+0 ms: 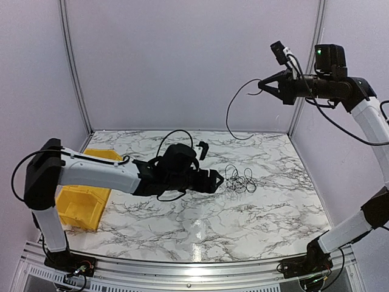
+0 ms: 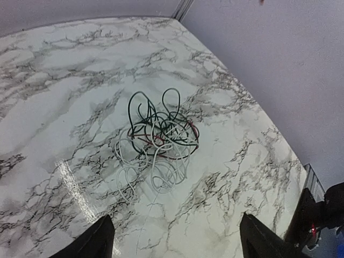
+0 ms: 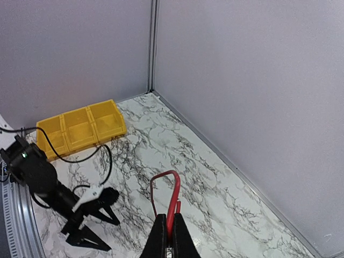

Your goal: Untangle the cables

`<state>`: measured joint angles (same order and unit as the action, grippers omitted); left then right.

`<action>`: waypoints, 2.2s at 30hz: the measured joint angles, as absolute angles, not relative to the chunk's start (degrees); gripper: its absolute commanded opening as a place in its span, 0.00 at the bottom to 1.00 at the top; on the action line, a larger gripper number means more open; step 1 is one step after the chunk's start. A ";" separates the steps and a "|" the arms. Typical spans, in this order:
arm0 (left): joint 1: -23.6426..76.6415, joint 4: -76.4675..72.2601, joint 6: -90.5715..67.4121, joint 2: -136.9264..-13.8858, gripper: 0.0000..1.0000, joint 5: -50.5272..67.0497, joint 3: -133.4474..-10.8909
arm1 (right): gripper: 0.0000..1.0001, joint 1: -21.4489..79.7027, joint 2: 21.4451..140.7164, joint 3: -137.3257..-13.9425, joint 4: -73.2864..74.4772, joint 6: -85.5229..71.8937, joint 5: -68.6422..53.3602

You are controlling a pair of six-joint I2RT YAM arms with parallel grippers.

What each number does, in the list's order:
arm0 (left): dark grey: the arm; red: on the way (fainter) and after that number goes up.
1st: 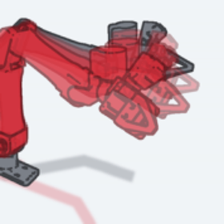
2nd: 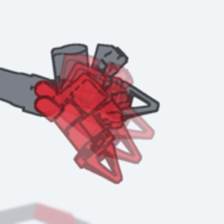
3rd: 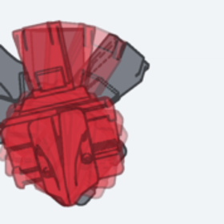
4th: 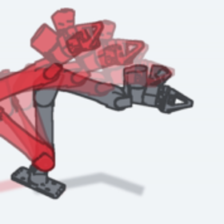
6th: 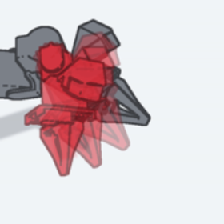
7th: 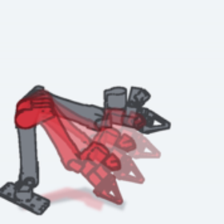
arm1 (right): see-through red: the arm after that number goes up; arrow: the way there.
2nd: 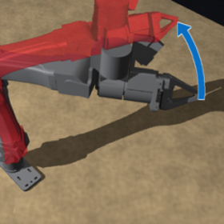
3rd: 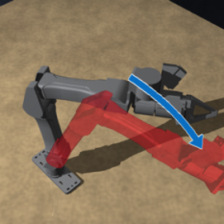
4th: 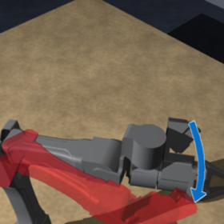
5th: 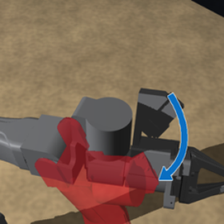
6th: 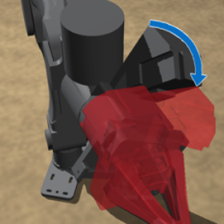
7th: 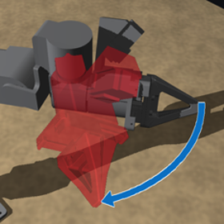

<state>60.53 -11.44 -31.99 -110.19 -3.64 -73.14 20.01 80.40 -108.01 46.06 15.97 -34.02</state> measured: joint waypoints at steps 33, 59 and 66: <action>60.18 7.97 1.32 -102.98 0.58 4.43 -88.84 | 0.00 28.45 74.91 -91.66 57.12 40.69 -33.93; 47.90 1.26 -10.66 -100.01 0.00 22.15 -84.44 | 0.43 29.04 76.69 -74.94 50.78 39.68 -22.48; 40.99 3.42 -13.17 -92.68 0.00 19.25 -78.74 | 0.52 27.88 75.16 -78.85 51.07 39.31 -20.36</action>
